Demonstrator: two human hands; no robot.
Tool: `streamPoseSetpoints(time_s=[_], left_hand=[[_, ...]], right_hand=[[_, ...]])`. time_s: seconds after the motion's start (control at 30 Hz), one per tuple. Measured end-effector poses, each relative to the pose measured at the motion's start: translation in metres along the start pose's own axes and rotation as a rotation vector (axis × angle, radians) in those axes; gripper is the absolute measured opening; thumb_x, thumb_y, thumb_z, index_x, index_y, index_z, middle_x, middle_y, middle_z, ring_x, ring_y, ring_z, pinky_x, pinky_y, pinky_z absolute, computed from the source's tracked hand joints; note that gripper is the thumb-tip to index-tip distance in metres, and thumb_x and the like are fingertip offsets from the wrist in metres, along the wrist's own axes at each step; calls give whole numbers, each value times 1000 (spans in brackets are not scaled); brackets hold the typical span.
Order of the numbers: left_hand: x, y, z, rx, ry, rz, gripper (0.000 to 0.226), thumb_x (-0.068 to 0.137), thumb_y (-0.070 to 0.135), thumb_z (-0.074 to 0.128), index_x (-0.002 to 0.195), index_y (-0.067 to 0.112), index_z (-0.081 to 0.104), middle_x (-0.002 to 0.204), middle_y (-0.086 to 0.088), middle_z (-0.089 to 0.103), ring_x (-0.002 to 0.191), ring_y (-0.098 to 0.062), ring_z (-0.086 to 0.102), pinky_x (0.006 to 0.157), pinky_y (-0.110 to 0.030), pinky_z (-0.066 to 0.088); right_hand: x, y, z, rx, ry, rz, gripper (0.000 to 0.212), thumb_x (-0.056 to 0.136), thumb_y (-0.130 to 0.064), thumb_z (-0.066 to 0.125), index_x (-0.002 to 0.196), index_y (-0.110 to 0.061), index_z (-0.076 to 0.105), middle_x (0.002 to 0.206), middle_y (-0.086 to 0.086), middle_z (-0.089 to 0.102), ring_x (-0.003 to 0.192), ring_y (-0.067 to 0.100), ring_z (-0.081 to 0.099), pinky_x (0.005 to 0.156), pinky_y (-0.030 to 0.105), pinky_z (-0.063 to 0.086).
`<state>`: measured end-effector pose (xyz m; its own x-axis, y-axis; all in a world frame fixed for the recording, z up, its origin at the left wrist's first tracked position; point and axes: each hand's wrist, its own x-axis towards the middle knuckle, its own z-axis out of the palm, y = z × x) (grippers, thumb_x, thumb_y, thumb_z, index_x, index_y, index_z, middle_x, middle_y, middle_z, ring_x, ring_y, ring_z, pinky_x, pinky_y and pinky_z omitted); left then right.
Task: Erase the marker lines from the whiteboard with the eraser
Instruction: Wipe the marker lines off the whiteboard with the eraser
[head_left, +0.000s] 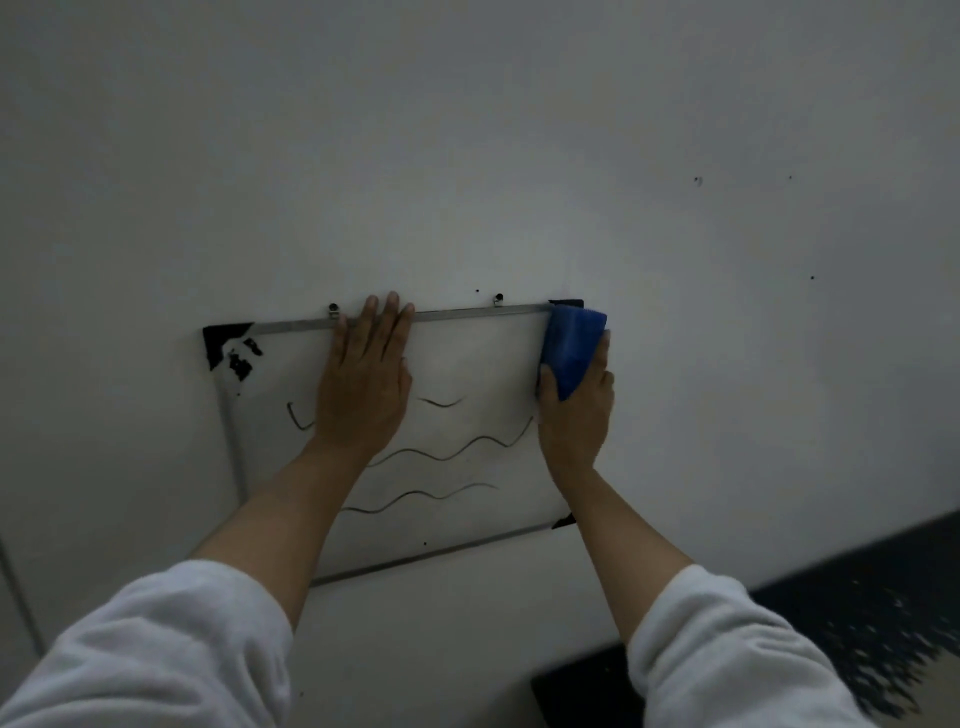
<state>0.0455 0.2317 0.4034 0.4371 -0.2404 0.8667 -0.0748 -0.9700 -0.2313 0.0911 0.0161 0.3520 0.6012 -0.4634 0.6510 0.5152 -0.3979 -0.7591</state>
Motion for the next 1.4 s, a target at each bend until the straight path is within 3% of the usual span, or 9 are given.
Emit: streamPoseSetpoints(time_s=[0.2, 0.37, 0.57, 0.77, 0.93, 1.0, 1.1, 1.27, 1.4], left_hand=[[0, -1, 0, -4, 9, 16, 58, 95, 11, 46, 149, 6, 27, 155, -13, 26, 144, -32, 22, 118, -51, 12], [0, -1, -2, -3, -6, 6, 59, 94, 10, 47, 149, 7, 26, 156, -12, 24, 144, -31, 20, 118, -51, 12], [0, -2, -6, 1, -39, 20, 60, 93, 6, 47, 149, 6, 25, 156, -14, 23, 144, -32, 20, 119, -51, 10], [1, -5, -12, 12, -57, 47, 59, 94, 8, 45, 149, 6, 24, 156, -12, 22, 145, -29, 20, 119, -51, 10], [0, -11, -15, -12, -58, 91, 59, 93, 4, 47, 148, 4, 26, 155, -13, 24, 144, -30, 22, 119, -50, 12], [0, -11, -16, -2, -67, 89, 60, 93, 5, 47, 149, 5, 25, 156, -13, 24, 144, -29, 21, 119, -50, 12], [1, -8, -16, -11, -78, 63, 61, 93, 5, 47, 149, 6, 24, 156, -13, 23, 145, -29, 20, 119, -50, 11], [0, -7, -16, -26, -79, 58, 60, 93, 3, 47, 149, 5, 25, 156, -13, 23, 144, -30, 20, 119, -50, 10], [-1, -5, -16, -38, -68, 47, 60, 93, 3, 47, 148, 5, 26, 156, -13, 24, 144, -30, 21, 119, -49, 8]], right_hand=[[-7, 3, 7, -263, -148, -527, 83, 86, -25, 66, 152, -16, 15, 102, 14, 56, 86, 26, 51, 73, 35, 45], [-3, -9, 12, -8, 45, 15, 81, 90, -29, 62, 153, -19, 11, 109, 13, 52, 97, 28, 50, 83, 44, 48], [-7, 14, 2, -485, -305, -943, 80, 85, -32, 67, 150, -18, 21, 97, 12, 56, 78, 26, 48, 69, 42, 47], [-10, 1, 10, -239, -79, -364, 87, 81, -22, 73, 151, -16, 21, 104, 15, 53, 86, 29, 47, 74, 39, 45], [-7, 16, -1, -637, -294, -1244, 84, 75, -35, 73, 145, -30, 26, 98, 9, 60, 78, 26, 53, 68, 35, 44], [6, 16, -4, -657, -269, -1172, 82, 76, -37, 71, 146, -33, 28, 98, 9, 58, 79, 26, 52, 70, 36, 42], [-2, 10, -2, -511, -157, -727, 80, 78, -32, 70, 148, -29, 31, 95, 12, 54, 79, 29, 48, 69, 37, 41], [-7, 14, 3, -691, -251, -1256, 83, 73, -40, 72, 144, -33, 30, 91, 8, 56, 74, 25, 50, 66, 35, 39], [-9, 8, 1, -607, -171, -825, 81, 78, -41, 68, 148, -33, 29, 91, 10, 54, 75, 27, 48, 66, 36, 39]])
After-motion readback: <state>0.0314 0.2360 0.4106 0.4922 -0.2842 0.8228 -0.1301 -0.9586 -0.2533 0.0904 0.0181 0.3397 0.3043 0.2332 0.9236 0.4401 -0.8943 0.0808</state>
